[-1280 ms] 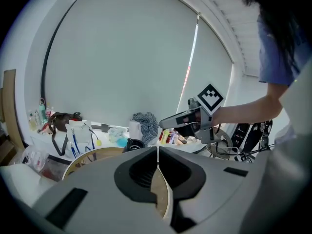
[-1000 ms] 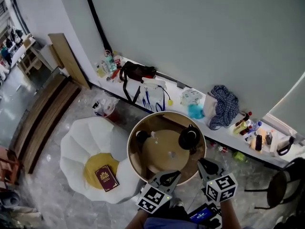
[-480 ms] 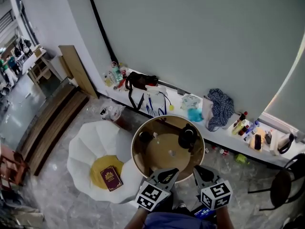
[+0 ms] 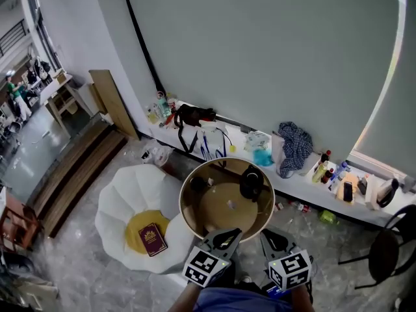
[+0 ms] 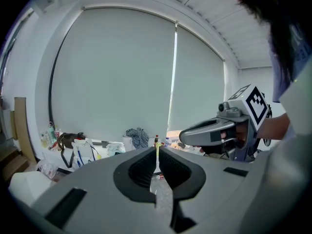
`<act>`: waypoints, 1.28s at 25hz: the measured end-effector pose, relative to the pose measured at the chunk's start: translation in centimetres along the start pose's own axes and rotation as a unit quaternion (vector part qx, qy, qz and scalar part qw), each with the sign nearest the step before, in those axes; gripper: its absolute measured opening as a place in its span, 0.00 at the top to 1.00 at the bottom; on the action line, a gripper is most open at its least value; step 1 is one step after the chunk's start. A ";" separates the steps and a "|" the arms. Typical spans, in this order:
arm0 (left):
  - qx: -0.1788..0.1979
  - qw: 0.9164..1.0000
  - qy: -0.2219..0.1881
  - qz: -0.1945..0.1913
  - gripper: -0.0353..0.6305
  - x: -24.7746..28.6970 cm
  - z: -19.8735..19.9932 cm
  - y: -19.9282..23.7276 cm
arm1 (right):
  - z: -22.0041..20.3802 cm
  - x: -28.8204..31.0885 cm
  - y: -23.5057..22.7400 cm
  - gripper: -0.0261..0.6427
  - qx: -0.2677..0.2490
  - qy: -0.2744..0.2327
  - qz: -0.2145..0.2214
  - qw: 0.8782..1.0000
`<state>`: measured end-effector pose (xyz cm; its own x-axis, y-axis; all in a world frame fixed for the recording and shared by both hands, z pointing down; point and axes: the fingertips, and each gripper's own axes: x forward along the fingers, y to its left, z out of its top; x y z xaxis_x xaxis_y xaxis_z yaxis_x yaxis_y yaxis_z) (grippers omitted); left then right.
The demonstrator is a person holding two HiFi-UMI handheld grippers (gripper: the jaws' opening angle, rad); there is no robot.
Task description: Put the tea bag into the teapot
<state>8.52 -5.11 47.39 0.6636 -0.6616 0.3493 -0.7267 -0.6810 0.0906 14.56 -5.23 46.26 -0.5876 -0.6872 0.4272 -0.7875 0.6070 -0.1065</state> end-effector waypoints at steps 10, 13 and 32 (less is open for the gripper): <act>-0.008 0.999 0.038 0.007 0.92 -2.0 -2.7 -3.6 | -4.3 -2.8 1.8 0.92 0.006 0.016 0.006 1.000; -0.006 0.999 0.039 0.011 0.92 -2.3 -2.4 -3.9 | -4.8 -3.2 2.2 0.92 0.004 0.016 0.012 1.000; 0.003 0.999 0.022 0.027 0.92 -15.3 -5.5 -4.0 | -5.4 -3.3 14.4 0.92 0.011 0.004 0.032 0.999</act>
<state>0.34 9.46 46.82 0.6154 -0.6826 0.3942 -0.7595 -0.6473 0.0646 6.18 7.94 48.11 -0.6361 -0.6440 0.4251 -0.7521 0.6407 -0.1547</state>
